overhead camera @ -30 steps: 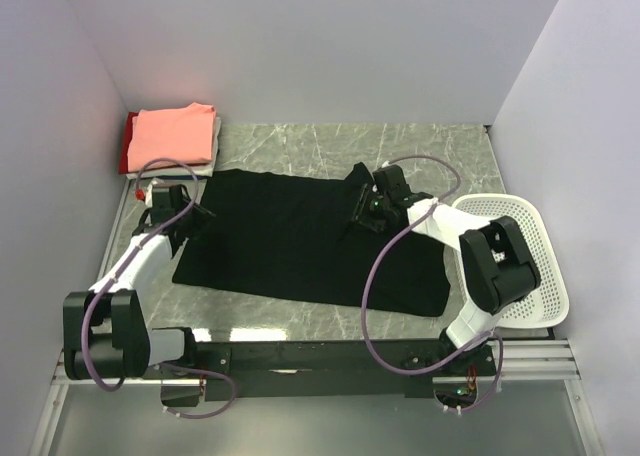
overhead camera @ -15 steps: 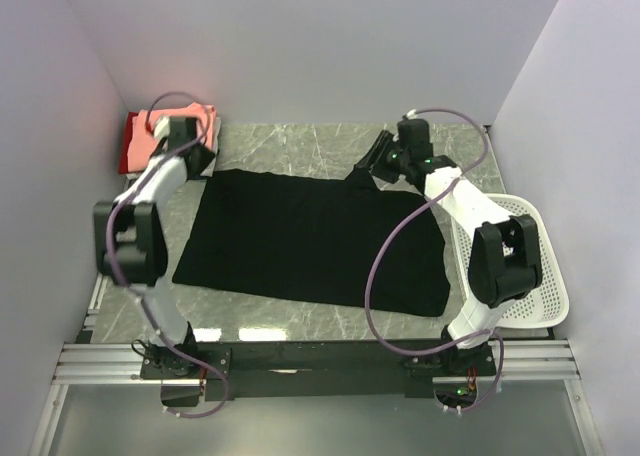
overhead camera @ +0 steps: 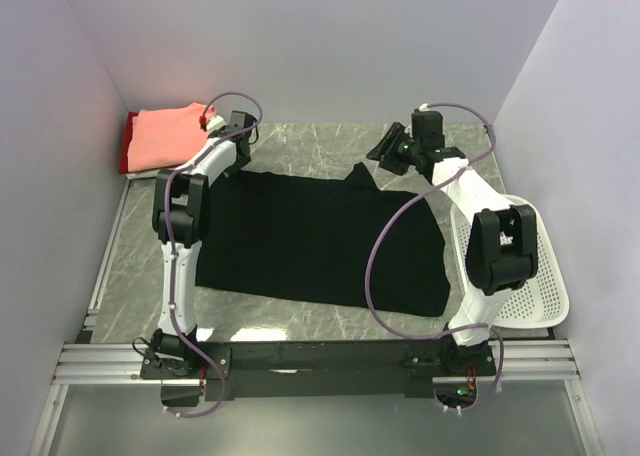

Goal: Fold and stack the t-shirts
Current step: Fold the tshirt

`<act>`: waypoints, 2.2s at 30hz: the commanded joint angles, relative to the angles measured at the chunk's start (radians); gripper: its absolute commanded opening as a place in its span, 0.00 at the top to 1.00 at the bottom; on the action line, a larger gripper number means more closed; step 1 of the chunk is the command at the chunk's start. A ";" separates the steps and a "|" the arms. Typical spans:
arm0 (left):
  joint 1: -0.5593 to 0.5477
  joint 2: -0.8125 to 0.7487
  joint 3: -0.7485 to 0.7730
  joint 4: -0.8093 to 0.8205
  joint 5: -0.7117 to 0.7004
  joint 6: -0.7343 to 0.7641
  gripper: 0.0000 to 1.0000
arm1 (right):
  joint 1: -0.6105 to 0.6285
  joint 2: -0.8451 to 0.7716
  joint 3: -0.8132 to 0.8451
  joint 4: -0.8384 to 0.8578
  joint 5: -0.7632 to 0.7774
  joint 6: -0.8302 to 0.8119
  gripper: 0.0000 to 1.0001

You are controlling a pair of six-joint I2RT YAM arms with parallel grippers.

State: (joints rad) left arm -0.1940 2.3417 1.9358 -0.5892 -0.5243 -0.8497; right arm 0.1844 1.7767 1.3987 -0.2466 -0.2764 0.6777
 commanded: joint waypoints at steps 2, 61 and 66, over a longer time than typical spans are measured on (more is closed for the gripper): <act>0.005 0.005 0.051 -0.064 -0.106 0.008 0.52 | -0.062 0.030 0.002 0.036 -0.047 -0.020 0.45; 0.008 -0.347 -0.310 0.229 -0.049 0.138 0.99 | 0.035 0.261 0.378 -0.186 0.269 -0.156 1.00; 0.011 -0.383 -0.334 0.256 -0.056 0.135 0.99 | 0.096 0.184 0.323 -0.232 0.445 -0.182 1.00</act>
State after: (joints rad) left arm -0.1898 2.0251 1.6161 -0.3832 -0.5468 -0.7349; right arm 0.2390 2.0491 1.7485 -0.4641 -0.0082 0.5304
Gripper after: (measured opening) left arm 0.021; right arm 0.027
